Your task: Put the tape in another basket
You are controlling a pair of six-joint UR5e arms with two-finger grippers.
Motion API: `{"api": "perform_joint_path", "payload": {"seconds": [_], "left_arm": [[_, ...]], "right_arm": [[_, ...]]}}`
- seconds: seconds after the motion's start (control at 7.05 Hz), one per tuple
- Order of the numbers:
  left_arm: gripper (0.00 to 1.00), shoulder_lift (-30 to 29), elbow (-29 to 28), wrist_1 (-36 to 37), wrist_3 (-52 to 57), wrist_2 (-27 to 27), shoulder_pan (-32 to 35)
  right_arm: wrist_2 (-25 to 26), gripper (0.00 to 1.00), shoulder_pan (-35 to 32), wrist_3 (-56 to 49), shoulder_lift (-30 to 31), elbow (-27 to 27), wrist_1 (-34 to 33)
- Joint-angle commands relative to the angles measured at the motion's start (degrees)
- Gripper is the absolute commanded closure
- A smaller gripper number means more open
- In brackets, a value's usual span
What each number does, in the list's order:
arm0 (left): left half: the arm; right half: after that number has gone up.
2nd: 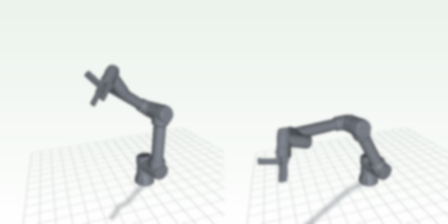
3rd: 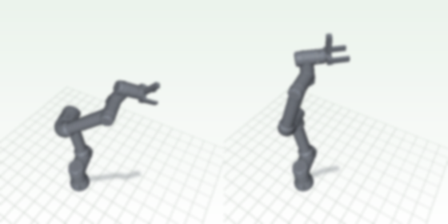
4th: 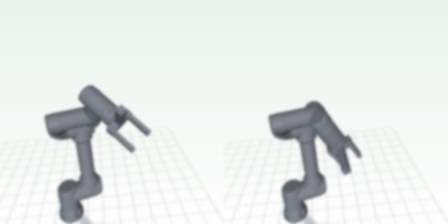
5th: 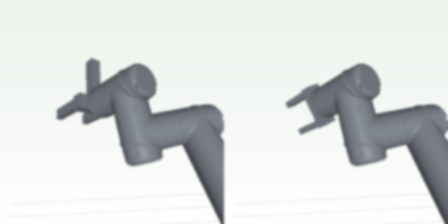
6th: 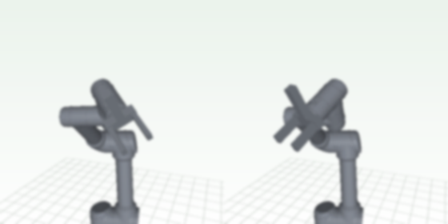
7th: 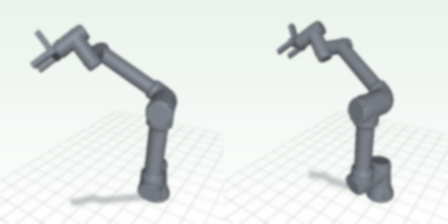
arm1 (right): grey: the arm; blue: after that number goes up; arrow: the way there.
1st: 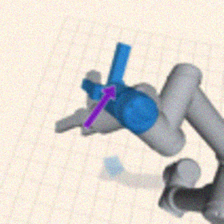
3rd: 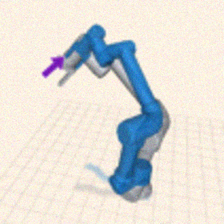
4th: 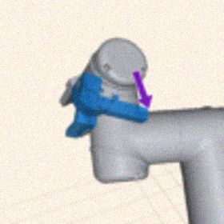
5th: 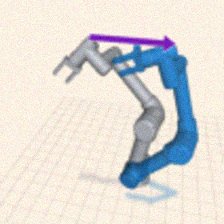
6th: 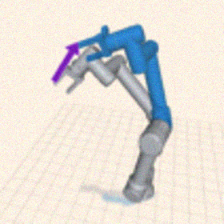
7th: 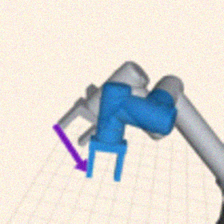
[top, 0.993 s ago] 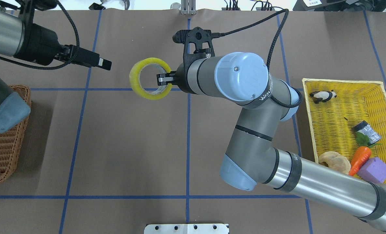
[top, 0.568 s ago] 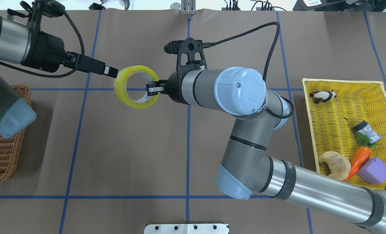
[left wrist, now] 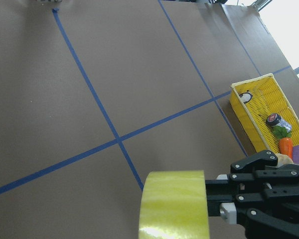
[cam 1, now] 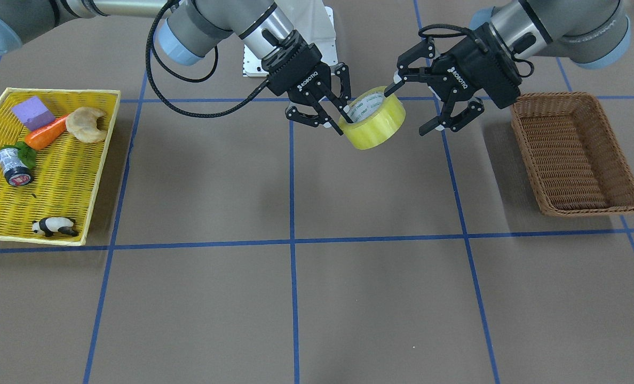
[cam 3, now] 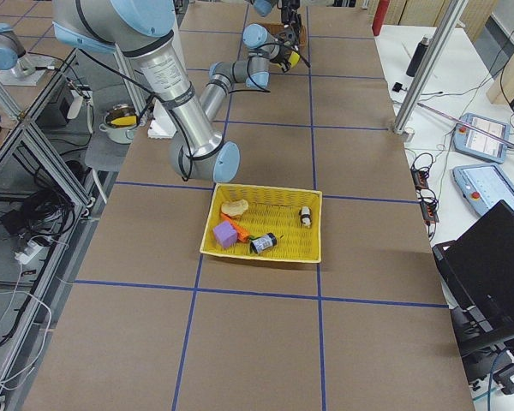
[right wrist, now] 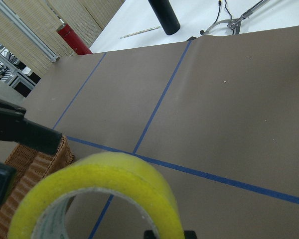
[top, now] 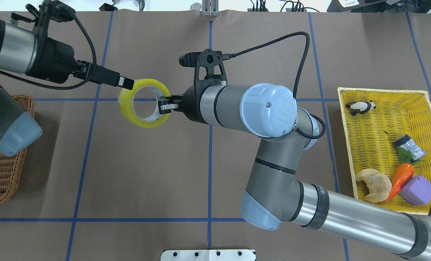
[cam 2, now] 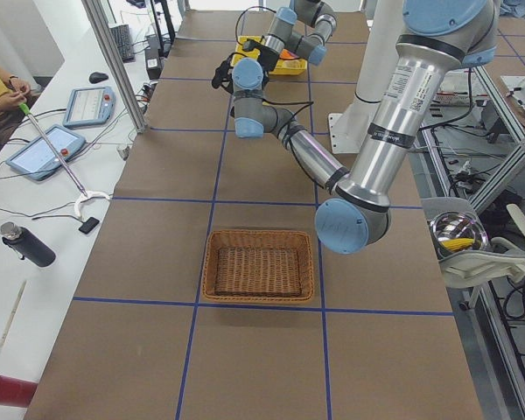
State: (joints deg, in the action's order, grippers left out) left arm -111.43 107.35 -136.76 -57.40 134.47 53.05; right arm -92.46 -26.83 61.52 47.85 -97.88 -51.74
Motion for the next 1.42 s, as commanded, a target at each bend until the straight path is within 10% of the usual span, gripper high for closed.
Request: {"api": "perform_joint_path", "payload": {"seconds": [0.0,1.28], "left_arm": [[0.01,0.1,-0.2,0.0,0.0,0.0,-0.6],[0.02,0.1,-0.3,0.0,-0.3,0.0,-2.0]], "right_arm": [[0.5,1.0,0.6,0.0,0.7,0.2,4.2],[1.8,1.0,1.2,0.0,1.1,0.5,4.5]]}}
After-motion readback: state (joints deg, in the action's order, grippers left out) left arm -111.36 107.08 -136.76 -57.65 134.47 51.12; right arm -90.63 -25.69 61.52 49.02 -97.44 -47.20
